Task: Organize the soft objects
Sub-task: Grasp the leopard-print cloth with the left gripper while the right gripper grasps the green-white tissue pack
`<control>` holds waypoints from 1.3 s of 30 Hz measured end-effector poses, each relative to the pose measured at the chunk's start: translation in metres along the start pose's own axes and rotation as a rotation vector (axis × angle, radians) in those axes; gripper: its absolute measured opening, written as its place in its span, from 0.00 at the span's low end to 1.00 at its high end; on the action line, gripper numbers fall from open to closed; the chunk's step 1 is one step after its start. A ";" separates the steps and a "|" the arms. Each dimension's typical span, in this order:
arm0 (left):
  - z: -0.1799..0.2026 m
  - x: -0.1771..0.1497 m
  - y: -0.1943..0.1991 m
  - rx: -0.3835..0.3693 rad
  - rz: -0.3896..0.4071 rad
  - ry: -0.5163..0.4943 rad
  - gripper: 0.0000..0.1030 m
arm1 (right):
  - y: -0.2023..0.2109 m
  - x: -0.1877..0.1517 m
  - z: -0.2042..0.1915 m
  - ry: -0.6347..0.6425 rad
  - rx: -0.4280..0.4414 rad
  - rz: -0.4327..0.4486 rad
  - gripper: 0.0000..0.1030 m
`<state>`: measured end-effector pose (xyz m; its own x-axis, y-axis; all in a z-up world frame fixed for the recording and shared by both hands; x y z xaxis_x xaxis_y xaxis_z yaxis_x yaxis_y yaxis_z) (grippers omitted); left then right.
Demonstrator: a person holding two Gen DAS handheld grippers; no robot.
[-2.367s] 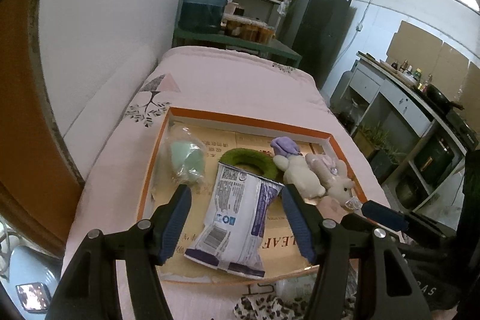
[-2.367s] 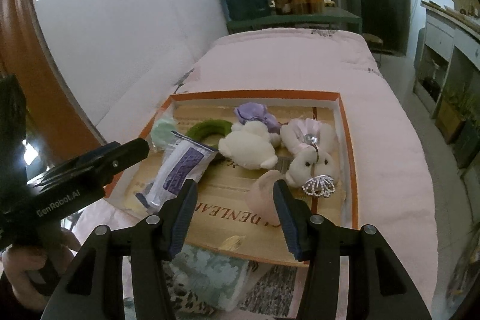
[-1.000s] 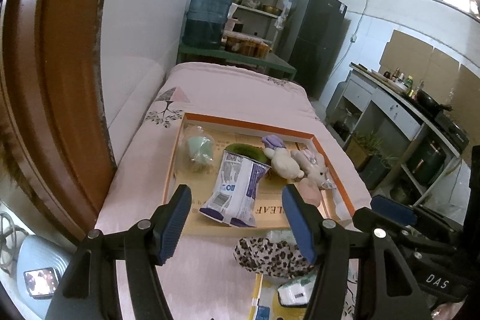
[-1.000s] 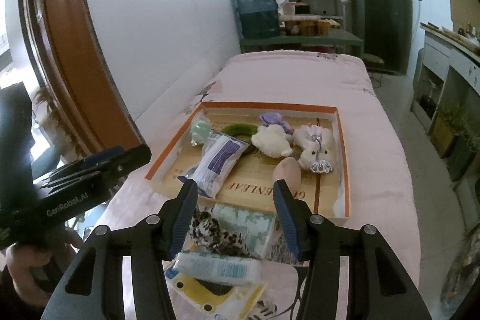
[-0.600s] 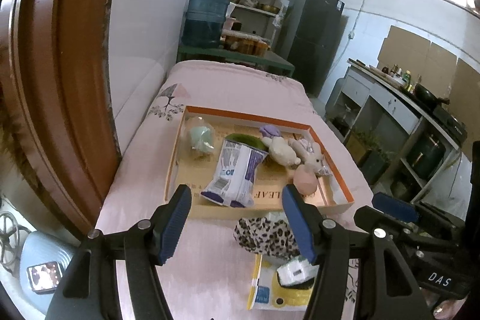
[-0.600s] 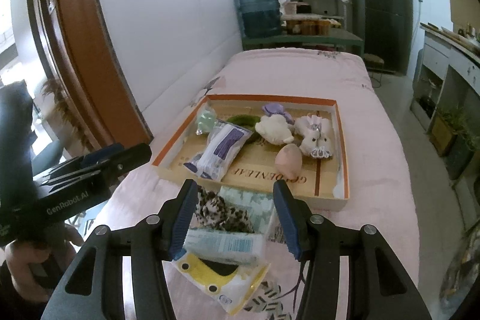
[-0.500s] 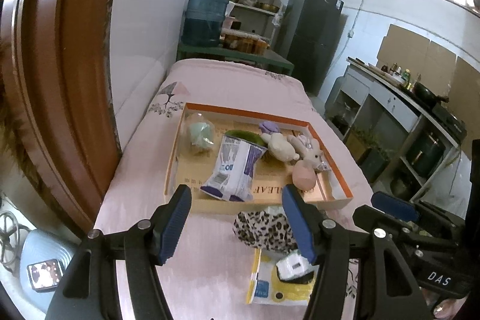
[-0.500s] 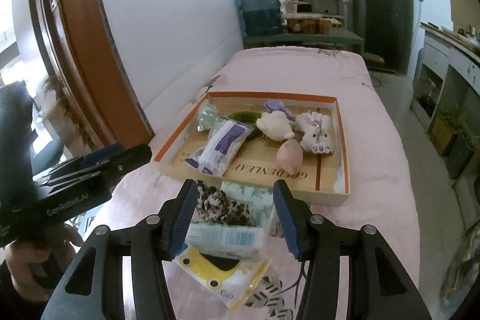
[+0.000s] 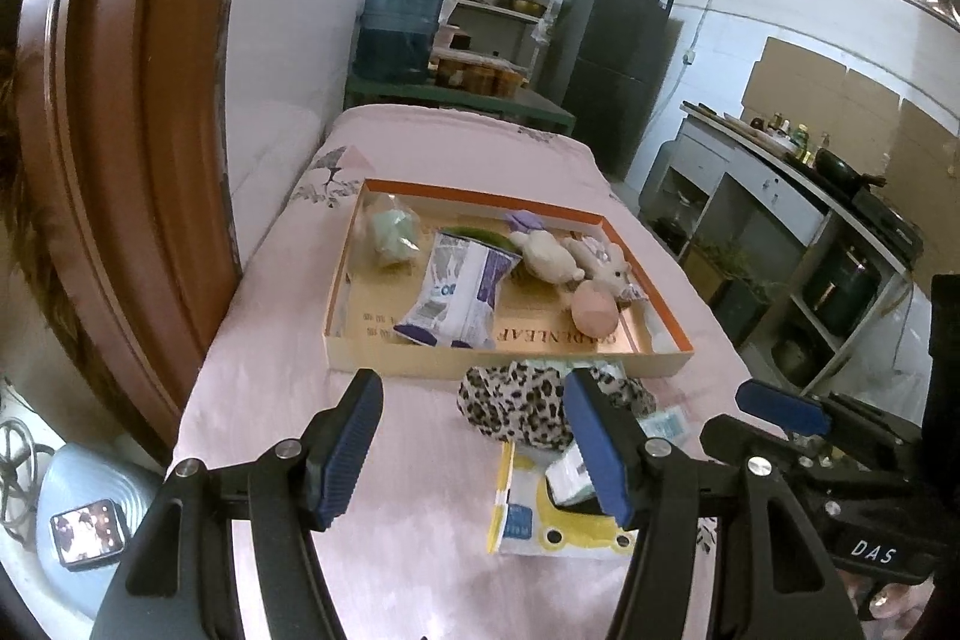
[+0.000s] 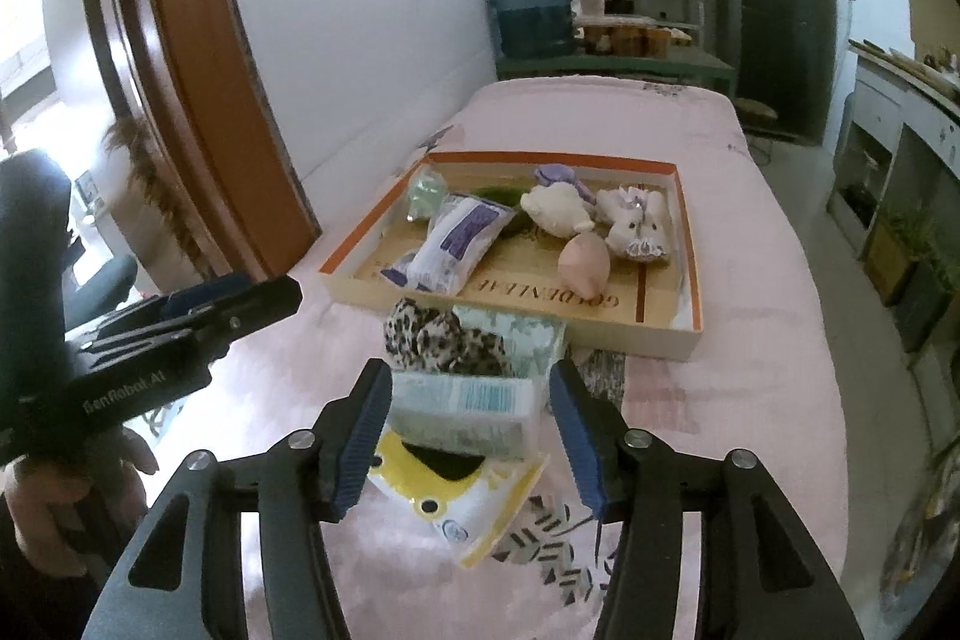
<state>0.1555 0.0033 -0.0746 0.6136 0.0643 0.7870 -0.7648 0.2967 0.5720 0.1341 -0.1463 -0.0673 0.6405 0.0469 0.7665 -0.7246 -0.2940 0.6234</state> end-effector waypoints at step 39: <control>-0.007 -0.037 -0.021 0.018 -0.094 0.028 0.61 | -0.054 -0.037 -0.015 0.435 0.276 -0.185 0.68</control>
<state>0.1500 0.0017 -0.1174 0.6877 0.0643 0.7232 -0.7070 0.2858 0.6469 0.1457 -0.1177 -0.1265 0.5439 0.4945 0.6780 -0.4787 -0.4807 0.7347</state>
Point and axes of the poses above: each gripper's, at about its wrist camera, not at the fingertips, and y roughly against the way its jaws point, z to its right, x to its top, the point moved 7 cm from there along -y, roughly the way its jaws point, and after that the axes turned 3 degrees about z, right-handed, at the moved point
